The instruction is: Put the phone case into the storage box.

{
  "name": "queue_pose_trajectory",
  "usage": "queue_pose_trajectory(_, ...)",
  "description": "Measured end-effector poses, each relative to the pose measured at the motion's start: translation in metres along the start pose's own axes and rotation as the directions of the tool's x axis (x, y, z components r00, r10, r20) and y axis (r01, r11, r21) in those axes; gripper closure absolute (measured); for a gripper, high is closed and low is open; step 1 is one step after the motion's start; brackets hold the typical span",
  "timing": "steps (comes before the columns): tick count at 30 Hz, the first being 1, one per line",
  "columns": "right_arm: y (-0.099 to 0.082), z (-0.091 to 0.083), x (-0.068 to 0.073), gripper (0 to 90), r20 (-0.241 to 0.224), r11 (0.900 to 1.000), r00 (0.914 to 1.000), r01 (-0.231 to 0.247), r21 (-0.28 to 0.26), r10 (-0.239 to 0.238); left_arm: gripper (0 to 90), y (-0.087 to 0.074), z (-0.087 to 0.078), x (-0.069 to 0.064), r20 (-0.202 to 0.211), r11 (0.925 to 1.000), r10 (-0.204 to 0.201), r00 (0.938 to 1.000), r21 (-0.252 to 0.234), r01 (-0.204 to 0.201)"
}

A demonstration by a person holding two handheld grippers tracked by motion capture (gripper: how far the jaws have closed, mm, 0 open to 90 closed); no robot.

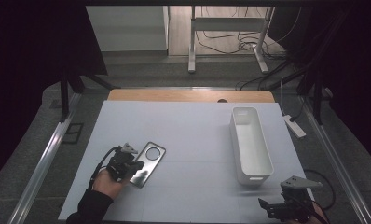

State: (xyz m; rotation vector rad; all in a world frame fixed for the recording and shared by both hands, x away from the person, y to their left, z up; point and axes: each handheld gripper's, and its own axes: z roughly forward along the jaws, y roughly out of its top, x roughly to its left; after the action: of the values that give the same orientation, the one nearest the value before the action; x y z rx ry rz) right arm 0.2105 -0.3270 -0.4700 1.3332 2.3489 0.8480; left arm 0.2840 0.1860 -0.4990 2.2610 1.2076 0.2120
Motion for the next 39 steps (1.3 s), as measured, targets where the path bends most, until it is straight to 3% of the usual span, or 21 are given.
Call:
queue_pose_trajectory(6, 0.000, -0.001, 0.000, 3.4, 0.003, 1.0000, 1.0000, -0.003, -0.004, 0.003, 86.4, -0.003, -0.003, 0.004, -0.023, 0.9999, -0.011, 0.9997, -0.010, 0.011)
queue_pose_trajectory(10, 0.000, -0.001, 0.000, 3.3, 0.005, 1.0000, 1.0000, -0.005, -0.006, 0.005, 79.8, -0.005, -0.008, 0.012, -0.036, 0.9992, -0.031, 0.9989, -0.028, 0.030)
queue_pose_trajectory(18, -0.001, -0.001, -0.001, 3.0, 0.005, 0.9999, 0.9999, -0.009, -0.009, 0.009, 57.1, -0.011, -0.013, 0.022, -0.075, 0.9971, -0.065, 0.9950, -0.045, 0.062)
queue_pose_trajectory(30, -0.001, -0.003, -0.001, 0.0, 0.014, 0.9995, 0.9997, -0.019, -0.026, 0.020, 22.4, -0.014, -0.022, 0.035, -0.075, 0.9873, -0.129, 0.9888, -0.103, 0.121)
queue_pose_trajectory(34, -0.003, -0.005, -0.002, 0.0, 0.017, 0.9985, 0.9994, -0.029, -0.048, 0.029, 5.7, -0.017, -0.024, 0.040, -0.077, 0.9845, -0.146, 0.9862, -0.109, 0.138)
queue_pose_trajectory(39, -0.003, -0.006, -0.002, 0.0, 0.020, 0.9981, 0.9994, -0.026, -0.057, 0.027, 0.1, -0.018, -0.023, 0.041, -0.073, 0.9867, -0.138, 0.9877, -0.097, 0.131)
